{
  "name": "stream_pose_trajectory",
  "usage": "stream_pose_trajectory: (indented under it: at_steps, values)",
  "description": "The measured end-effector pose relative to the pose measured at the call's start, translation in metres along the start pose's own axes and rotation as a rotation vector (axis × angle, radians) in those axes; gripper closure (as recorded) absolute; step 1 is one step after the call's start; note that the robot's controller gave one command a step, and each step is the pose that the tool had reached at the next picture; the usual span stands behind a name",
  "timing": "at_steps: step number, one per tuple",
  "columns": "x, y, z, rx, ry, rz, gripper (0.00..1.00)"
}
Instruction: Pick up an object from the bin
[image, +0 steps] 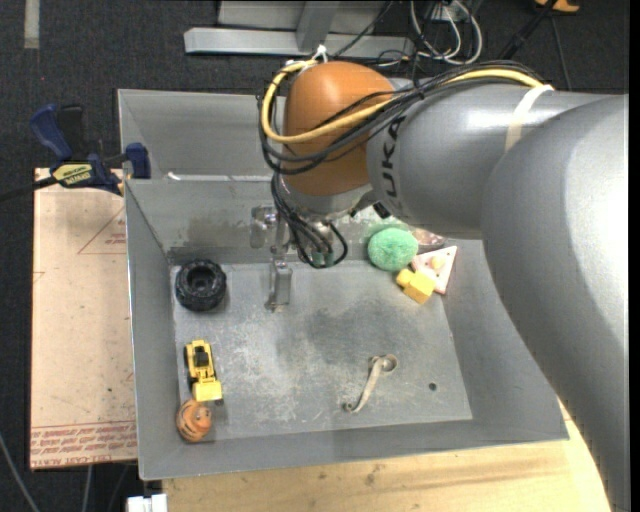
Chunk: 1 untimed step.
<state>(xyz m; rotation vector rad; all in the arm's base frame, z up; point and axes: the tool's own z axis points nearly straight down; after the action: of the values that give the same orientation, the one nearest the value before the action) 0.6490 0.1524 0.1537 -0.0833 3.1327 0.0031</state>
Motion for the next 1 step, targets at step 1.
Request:
stream_pose_trajectory:
  at_steps: [1]
  values:
    - [0.0004, 0.0396, 0.0047, 0.001, 0.008, 0.214, 0.00]
